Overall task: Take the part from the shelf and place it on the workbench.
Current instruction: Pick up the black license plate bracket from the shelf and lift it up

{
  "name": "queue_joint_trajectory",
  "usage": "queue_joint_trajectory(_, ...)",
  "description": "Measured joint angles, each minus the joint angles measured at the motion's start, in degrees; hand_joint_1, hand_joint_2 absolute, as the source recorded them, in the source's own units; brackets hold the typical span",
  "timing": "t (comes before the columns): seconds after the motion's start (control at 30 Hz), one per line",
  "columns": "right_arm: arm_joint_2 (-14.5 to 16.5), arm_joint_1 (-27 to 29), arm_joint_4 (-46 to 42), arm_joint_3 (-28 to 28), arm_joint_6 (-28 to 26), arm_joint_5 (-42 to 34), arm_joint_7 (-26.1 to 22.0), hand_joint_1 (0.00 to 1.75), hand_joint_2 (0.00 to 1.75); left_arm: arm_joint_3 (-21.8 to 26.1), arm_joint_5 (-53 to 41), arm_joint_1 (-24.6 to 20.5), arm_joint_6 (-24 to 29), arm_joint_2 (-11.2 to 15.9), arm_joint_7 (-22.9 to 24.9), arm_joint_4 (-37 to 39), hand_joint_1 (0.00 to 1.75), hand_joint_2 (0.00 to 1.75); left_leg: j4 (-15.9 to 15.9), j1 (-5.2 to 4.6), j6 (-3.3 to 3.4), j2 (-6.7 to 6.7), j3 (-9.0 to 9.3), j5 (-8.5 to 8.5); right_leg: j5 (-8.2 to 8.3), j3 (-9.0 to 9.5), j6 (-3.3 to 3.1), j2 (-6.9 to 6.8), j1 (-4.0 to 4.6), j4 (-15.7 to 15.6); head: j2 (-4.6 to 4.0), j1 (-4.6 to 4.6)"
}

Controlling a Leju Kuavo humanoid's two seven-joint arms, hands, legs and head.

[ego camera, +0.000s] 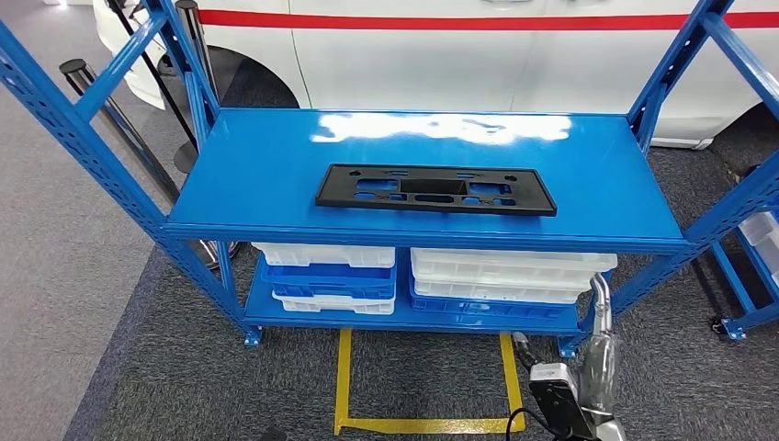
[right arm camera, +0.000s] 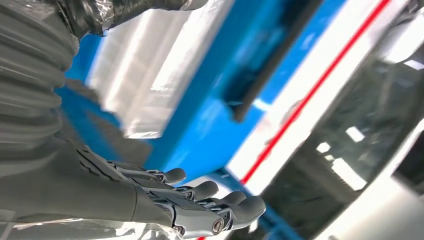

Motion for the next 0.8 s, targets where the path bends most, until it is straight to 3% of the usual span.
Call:
queue_joint_trajectory(0.27, -3.67, -9.15, -0.59, 14.34, 3.02, 0.20, 2.85, 0.00, 1.75, -3.40, -0.94, -1.30, 0.01, -0.31, 1.56, 0.00, 0.00, 0.00, 0.03, 0.00, 0.00, -0.01, 0.21, 0.05, 0.00, -0.01, 0.00, 0.00, 0.01, 0.00, 0.00, 0.00)
queue_joint_trajectory(0.8, -7.73, -22.14, 1.94, 33.01, 12.38, -1.45, 7.35, 0.00, 1.75, -6.81, -3.00, -3.17, -0.54, -0.99, 3.61, 0.07, 0.00, 0.00, 0.18, 0.01, 0.00, -0.09, 0.14, 0.07, 0.03, 0.10, 0.03, -0.07, 0.09, 0.02, 0.00, 0.01)
